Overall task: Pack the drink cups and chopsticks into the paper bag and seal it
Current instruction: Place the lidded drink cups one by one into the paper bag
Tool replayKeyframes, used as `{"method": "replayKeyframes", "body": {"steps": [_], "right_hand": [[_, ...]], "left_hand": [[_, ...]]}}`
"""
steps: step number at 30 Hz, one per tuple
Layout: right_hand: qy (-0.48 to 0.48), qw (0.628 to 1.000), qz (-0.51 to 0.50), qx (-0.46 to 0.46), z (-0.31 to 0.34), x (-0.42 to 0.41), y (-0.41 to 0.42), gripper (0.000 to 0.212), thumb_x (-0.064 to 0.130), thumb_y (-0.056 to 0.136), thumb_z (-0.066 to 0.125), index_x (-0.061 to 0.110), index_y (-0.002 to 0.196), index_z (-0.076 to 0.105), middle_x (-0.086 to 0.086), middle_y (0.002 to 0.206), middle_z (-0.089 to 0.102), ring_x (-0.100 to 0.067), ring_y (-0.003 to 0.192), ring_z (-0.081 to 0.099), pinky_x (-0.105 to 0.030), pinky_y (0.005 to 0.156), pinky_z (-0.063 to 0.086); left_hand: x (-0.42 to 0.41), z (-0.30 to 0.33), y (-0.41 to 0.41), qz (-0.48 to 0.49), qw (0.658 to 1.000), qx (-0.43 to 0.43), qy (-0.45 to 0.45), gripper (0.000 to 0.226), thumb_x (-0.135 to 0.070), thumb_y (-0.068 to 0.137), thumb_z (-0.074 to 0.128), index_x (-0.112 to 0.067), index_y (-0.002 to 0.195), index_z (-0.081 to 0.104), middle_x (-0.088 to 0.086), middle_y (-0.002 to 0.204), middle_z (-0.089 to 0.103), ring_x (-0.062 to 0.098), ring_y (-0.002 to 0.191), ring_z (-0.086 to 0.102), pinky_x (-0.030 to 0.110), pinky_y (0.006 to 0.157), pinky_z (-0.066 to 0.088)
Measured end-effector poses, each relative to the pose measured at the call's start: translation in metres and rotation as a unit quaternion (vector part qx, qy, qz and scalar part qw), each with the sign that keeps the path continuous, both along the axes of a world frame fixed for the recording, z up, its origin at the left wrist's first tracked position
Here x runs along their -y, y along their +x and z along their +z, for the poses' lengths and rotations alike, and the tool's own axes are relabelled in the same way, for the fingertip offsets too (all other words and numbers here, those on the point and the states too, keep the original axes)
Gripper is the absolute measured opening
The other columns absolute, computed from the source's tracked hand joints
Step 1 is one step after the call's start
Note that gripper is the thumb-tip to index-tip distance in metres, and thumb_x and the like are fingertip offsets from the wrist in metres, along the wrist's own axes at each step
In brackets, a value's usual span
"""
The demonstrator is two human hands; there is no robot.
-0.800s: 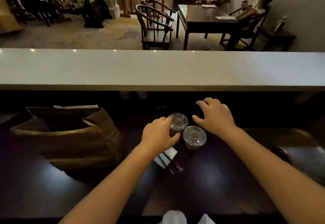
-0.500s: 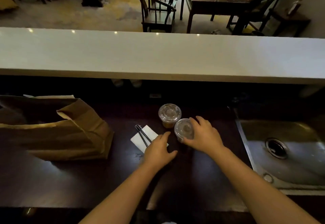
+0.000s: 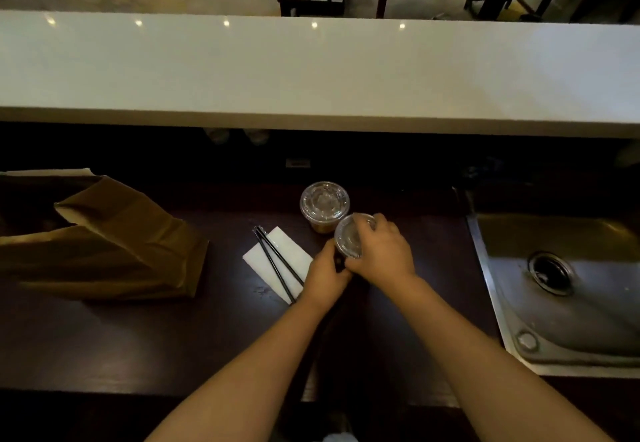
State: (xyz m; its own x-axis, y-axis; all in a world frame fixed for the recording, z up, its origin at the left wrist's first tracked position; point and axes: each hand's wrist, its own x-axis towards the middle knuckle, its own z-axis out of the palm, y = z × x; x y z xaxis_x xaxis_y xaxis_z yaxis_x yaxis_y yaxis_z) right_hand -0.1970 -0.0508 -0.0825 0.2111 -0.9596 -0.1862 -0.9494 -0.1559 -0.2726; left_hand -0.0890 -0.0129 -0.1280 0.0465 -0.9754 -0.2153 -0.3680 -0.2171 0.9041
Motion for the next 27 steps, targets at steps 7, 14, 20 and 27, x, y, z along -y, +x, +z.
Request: {"method": "replayKeyframes", "body": {"steps": [7,14,20,27], "right_hand": [[-0.043,0.994,0.026,0.094,0.046,-0.009,-0.017,0.071,0.043,0.059,0.067,0.026,0.125,0.047,-0.003,0.112,0.057,-0.027,0.099,0.057,-0.032,0.078,0.045],[-0.068,0.967,0.141,0.2,0.118,-0.036,0.007,0.078,0.06,0.054,0.053,0.028,0.124,0.047,0.013,0.113,0.057,-0.005,0.099,0.055,-0.021,0.083,0.045],[-0.085,0.949,0.253,0.168,0.152,-0.055,0.052,0.066,0.056,0.063,0.068,0.033,0.121,0.044,0.007,0.136,0.047,-0.011,0.125,0.041,-0.03,0.092,0.044],[-0.083,0.921,0.363,0.113,0.196,-0.065,0.102,0.064,0.056,0.067,0.066,0.035,0.121,0.039,0.013,0.127,0.047,-0.01,0.111,0.047,-0.029,0.087,0.048]], "left_hand": [[-0.015,0.038,0.009,0.055,0.949,-0.29,0.111,0.025,-0.012,0.09,0.056,-0.023,0.112,0.05,0.002,0.112,0.059,0.014,0.096,0.061,0.033,0.081,0.054],[-0.053,0.082,0.047,0.136,0.805,-0.55,0.178,0.035,-0.029,0.078,0.056,-0.01,0.107,0.06,0.015,0.097,0.071,0.023,0.085,0.07,0.032,0.071,0.06],[-0.08,0.105,0.078,0.201,0.771,-0.599,0.078,0.038,-0.024,0.077,0.055,-0.005,0.11,0.064,0.019,0.104,0.07,0.023,0.091,0.07,0.027,0.069,0.058],[-0.104,0.131,0.115,0.26,0.767,-0.585,-0.039,0.032,-0.021,0.078,0.053,-0.003,0.103,0.065,0.014,0.095,0.073,0.017,0.085,0.071,0.024,0.067,0.058]]}}
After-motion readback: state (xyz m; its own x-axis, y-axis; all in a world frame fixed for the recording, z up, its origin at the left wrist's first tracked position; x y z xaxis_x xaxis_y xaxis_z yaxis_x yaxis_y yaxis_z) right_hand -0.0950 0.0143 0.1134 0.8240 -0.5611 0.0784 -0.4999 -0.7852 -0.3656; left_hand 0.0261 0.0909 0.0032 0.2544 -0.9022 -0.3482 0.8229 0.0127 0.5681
